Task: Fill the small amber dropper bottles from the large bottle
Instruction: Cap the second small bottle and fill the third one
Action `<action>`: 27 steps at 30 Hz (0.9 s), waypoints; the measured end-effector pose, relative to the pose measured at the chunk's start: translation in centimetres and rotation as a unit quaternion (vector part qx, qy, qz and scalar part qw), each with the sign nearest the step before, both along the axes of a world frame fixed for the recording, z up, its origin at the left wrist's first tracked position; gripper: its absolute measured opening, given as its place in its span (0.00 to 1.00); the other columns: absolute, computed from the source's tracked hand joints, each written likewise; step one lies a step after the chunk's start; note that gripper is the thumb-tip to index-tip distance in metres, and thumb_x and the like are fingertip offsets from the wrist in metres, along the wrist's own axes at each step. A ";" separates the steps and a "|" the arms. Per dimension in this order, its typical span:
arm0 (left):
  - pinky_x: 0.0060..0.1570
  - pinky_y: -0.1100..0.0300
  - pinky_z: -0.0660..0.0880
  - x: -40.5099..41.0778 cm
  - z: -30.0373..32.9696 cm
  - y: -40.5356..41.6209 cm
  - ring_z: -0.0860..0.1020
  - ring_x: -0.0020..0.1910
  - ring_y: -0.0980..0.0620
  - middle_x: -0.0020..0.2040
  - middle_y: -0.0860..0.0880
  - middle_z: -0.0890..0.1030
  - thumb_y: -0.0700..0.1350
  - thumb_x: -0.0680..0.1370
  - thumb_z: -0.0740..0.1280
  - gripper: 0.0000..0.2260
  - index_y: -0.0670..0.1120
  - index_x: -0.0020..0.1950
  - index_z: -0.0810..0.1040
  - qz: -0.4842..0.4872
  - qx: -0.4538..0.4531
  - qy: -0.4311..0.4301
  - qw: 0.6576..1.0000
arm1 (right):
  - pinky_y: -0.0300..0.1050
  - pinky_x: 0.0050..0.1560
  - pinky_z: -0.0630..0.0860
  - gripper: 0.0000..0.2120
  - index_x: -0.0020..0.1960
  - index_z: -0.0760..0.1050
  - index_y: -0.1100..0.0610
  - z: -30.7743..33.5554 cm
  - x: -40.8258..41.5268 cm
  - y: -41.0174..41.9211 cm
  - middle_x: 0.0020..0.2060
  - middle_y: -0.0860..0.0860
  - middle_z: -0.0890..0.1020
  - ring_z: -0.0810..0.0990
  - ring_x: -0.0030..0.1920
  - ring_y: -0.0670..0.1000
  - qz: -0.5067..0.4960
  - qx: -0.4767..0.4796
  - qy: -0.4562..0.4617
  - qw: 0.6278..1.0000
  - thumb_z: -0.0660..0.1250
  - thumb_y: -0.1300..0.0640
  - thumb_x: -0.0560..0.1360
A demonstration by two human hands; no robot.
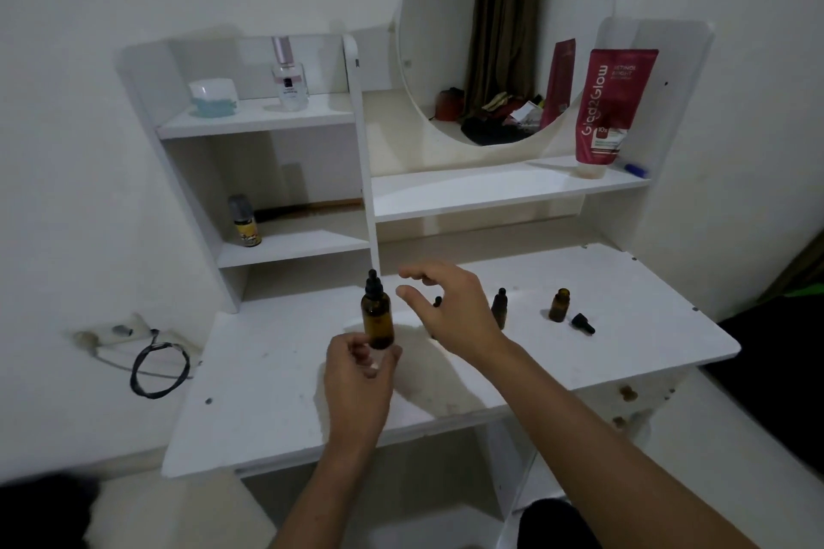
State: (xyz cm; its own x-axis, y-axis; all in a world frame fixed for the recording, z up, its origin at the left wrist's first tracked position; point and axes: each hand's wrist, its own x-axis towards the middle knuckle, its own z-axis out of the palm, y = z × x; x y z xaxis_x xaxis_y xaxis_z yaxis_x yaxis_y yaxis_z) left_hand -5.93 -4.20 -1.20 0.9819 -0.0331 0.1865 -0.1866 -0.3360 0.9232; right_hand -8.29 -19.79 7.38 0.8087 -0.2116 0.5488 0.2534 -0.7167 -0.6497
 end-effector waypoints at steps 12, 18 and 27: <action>0.64 0.46 0.78 3.5 -0.1 -1.1 0.80 0.59 0.45 0.61 0.47 0.82 0.46 0.80 0.71 0.17 0.46 0.69 0.76 -0.028 0.048 0.004 0.998 | 0.33 0.52 0.80 0.05 0.55 0.86 0.56 -0.4 4.8 2.1 0.47 0.48 0.88 0.84 0.46 0.43 -0.012 0.092 0.092 0.991 0.73 0.57 0.80; 0.63 0.53 0.77 3.7 -0.4 -1.2 0.81 0.59 0.49 0.61 0.50 0.82 0.48 0.80 0.72 0.18 0.48 0.68 0.76 -0.021 0.047 -0.001 0.999 | 0.27 0.46 0.77 0.04 0.45 0.84 0.54 -0.5 5.5 2.0 0.41 0.44 0.86 0.83 0.44 0.40 -0.012 0.088 0.084 0.993 0.75 0.59 0.78; 0.65 0.52 0.76 3.5 -0.1 -1.3 0.81 0.60 0.47 0.62 0.49 0.82 0.48 0.80 0.72 0.19 0.47 0.69 0.76 -0.015 0.057 0.001 0.998 | 0.28 0.50 0.78 0.04 0.52 0.84 0.58 -1.2 5.0 1.9 0.44 0.46 0.85 0.83 0.45 0.38 -0.002 0.078 0.059 0.995 0.73 0.58 0.80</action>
State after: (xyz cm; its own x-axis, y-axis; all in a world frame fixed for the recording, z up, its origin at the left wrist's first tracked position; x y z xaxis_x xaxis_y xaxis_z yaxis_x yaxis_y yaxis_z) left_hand -2.38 -5.49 -1.34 0.9806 -0.0833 0.1774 -0.1959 -0.4339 0.8794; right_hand -3.31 -17.90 6.22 0.8645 -0.2908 0.4101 0.1659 -0.6049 -0.7788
